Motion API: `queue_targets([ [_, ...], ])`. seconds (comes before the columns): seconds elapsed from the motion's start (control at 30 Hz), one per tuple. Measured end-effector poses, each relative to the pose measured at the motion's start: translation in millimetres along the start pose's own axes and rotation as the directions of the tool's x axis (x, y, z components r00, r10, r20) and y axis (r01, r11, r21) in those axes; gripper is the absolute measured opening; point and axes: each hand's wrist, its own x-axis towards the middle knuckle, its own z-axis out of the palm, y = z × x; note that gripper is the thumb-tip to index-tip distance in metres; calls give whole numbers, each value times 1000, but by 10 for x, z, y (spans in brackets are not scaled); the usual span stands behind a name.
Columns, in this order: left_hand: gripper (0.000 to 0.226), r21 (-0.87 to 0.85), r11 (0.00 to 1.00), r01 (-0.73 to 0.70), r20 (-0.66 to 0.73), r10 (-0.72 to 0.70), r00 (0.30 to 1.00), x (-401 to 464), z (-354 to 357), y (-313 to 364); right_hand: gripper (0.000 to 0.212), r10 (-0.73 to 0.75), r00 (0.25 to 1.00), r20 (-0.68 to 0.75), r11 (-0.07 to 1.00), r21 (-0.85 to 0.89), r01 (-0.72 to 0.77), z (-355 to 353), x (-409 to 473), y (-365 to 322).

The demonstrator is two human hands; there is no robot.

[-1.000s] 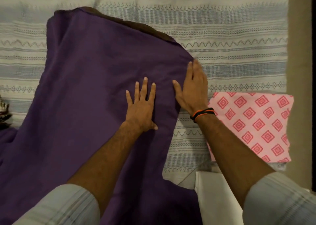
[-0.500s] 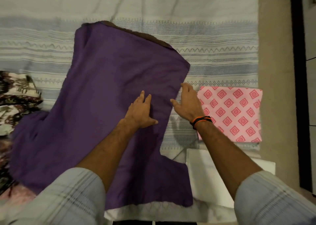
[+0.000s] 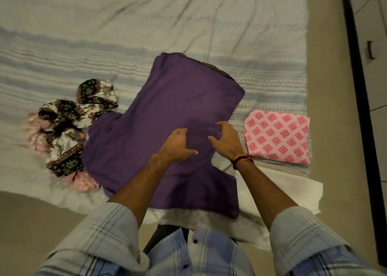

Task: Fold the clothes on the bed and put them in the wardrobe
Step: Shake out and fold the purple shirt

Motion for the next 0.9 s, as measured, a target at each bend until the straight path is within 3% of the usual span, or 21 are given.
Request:
queue_targets([
  [0.2, 85, -78, 997, -2, -94, -6, 996, -663, -135, -444, 49, -20, 999, -30, 1000, 22, 21, 253, -536, -380],
  [0.5, 71, -222, 975, 14, -68, -30, 997, -1446, -173, -1538, 31, 48, 998, -33, 990, 134, -43, 1045, -1287, -875],
  [0.9, 53, -531, 833, 156, -118, -255, 960, -1915, -460, -2747, 29, -19, 997, 80, 997, 74, 13, 1973, -1607, -1563],
])
